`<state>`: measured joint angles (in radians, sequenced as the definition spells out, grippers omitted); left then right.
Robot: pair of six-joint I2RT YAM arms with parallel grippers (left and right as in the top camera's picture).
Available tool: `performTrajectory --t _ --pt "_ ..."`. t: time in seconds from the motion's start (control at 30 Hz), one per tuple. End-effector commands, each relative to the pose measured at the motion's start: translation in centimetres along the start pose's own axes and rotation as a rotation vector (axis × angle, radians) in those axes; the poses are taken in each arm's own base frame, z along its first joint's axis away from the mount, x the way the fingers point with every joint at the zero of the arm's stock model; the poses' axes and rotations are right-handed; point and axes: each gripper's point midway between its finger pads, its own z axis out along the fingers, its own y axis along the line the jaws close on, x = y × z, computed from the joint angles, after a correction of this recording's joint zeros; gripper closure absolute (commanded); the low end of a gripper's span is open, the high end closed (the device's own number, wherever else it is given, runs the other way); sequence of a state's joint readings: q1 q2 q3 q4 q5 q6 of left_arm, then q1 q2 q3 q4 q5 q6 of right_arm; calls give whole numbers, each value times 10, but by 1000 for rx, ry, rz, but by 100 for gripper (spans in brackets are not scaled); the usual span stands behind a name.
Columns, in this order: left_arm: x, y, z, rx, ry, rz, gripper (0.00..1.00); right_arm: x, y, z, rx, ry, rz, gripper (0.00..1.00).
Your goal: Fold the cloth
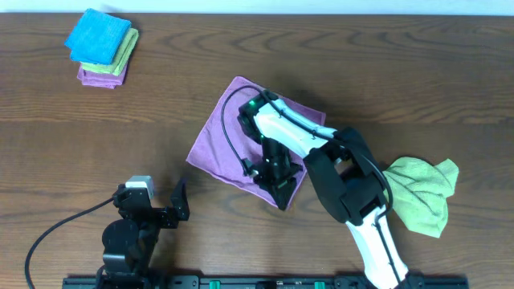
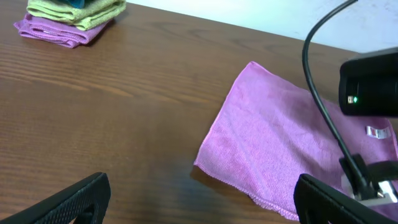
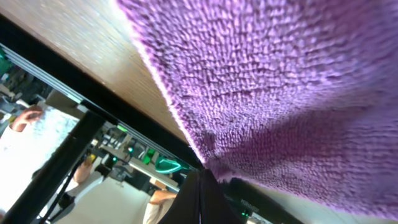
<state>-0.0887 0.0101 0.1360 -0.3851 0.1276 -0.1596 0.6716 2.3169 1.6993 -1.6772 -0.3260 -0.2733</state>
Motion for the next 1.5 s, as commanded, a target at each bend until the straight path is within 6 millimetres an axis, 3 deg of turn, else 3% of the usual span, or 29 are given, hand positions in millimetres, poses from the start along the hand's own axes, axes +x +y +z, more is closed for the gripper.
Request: performTrajectory --t 0.0,0.27,0.57,0.73,0.87,1.0,1.17,1.47 --pt "8 4 3 -12 16 -4 5 -3 1 4 -12 7 6 98" --pt "8 4 3 -12 16 -4 5 -9 0 1 -7 -23 -2 98" --pt "8 4 3 -11 16 -4 5 -18 15 -48 42 -193 -64 98" --pt "8 4 3 -12 16 -4 5 -18 20 -65 66 -276 -92 98" --pt "8 4 3 -12 16 -4 5 -18 20 -67 78 -287 -94 98" --pt "8 4 3 -12 16 -4 5 -38 -11 -80 212 -378 15 98" --pt "8 4 3 -11 16 -4 5 -66 -57 -114 227 -586 156 98" --pt "8 4 3 -12 16 -4 5 -56 -132 -146 165 -736 415 98"
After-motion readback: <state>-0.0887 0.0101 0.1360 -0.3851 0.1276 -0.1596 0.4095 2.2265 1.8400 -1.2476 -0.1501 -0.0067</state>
